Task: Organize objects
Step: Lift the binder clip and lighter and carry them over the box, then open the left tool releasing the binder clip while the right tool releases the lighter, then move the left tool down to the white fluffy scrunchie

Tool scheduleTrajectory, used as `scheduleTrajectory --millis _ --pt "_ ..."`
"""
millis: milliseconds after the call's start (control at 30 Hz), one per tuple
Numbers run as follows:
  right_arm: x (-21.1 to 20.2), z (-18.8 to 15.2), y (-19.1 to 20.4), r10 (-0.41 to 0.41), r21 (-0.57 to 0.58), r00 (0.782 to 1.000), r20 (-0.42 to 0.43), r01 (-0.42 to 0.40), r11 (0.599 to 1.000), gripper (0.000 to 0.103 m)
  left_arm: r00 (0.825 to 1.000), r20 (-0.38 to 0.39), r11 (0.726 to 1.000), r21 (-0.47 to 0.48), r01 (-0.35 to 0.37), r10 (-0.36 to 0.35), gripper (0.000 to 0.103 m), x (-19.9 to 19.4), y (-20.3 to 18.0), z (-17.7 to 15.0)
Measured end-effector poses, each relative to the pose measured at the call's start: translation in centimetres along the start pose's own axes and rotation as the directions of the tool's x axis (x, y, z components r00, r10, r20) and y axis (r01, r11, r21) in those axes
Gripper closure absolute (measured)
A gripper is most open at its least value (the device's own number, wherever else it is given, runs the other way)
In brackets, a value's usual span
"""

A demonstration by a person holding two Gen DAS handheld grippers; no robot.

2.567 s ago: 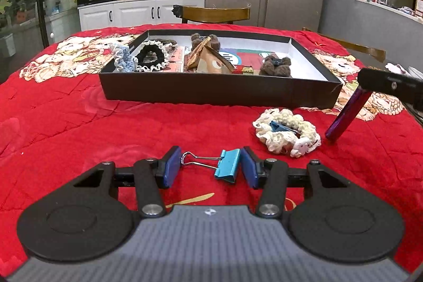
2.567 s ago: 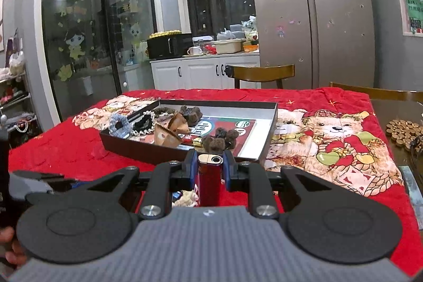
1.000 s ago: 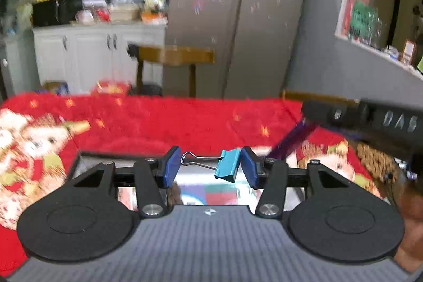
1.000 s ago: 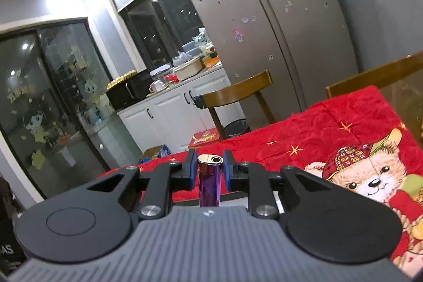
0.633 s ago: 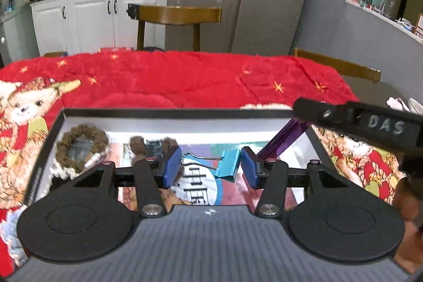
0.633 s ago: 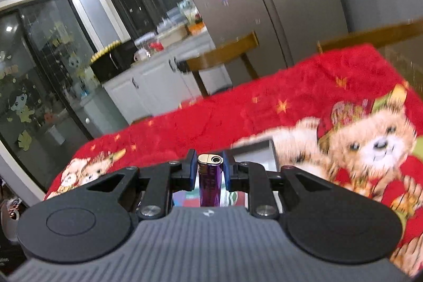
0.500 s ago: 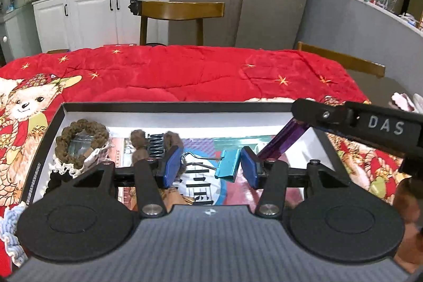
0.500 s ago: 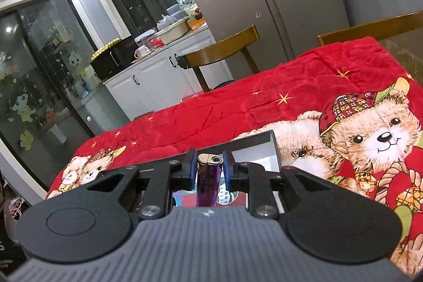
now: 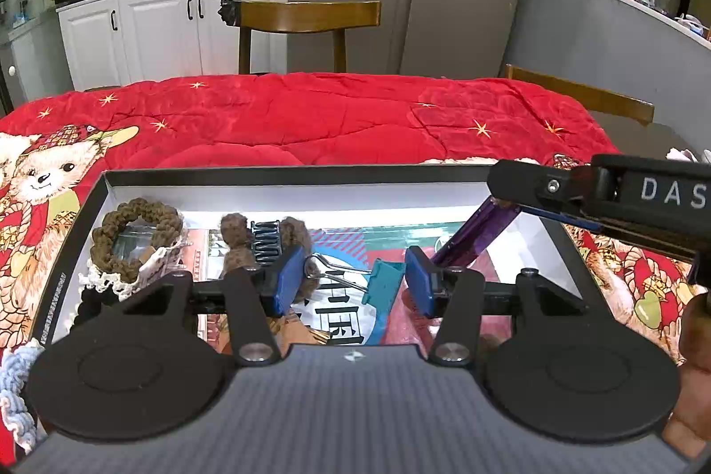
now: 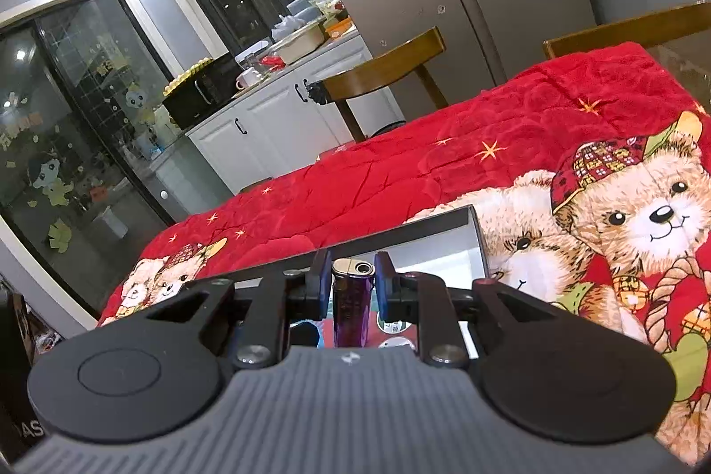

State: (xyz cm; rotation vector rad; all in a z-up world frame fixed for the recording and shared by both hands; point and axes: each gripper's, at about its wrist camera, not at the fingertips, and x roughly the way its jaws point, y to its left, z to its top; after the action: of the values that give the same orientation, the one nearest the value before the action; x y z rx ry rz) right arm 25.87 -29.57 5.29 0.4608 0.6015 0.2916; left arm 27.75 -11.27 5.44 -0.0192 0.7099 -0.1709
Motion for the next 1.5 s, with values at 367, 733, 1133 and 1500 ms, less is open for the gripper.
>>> scheduleTrajectory --millis 367,733,1133,1500 --pt "1.6 -0.5 -0.7 0.041 0.039 0.997 -0.067 -0.038 0.999 0.075 1.000 -0.004 0.999 -0.045 0.001 -0.001 0.045 -0.1 0.7 0.4" --pt "0.9 -0.1 -0.1 0.040 0.001 0.999 -0.031 -0.040 0.999 0.057 0.999 0.024 0.998 -0.064 0.025 -0.024 0.045 -1.4 1.2 1.1" --pt "-6.0 1.7 3.9 0.083 -0.133 0.983 0.165 -0.061 0.989 0.031 0.972 0.226 0.997 -0.032 0.076 -0.067 0.039 -9.6 0.4 3.1" --pt "-16.8 -1.3 7.1 0.088 -0.287 0.958 0.274 -0.006 0.958 0.019 0.953 0.280 0.981 0.184 0.067 -0.118 0.030 -19.8 -2.1 -3.1"
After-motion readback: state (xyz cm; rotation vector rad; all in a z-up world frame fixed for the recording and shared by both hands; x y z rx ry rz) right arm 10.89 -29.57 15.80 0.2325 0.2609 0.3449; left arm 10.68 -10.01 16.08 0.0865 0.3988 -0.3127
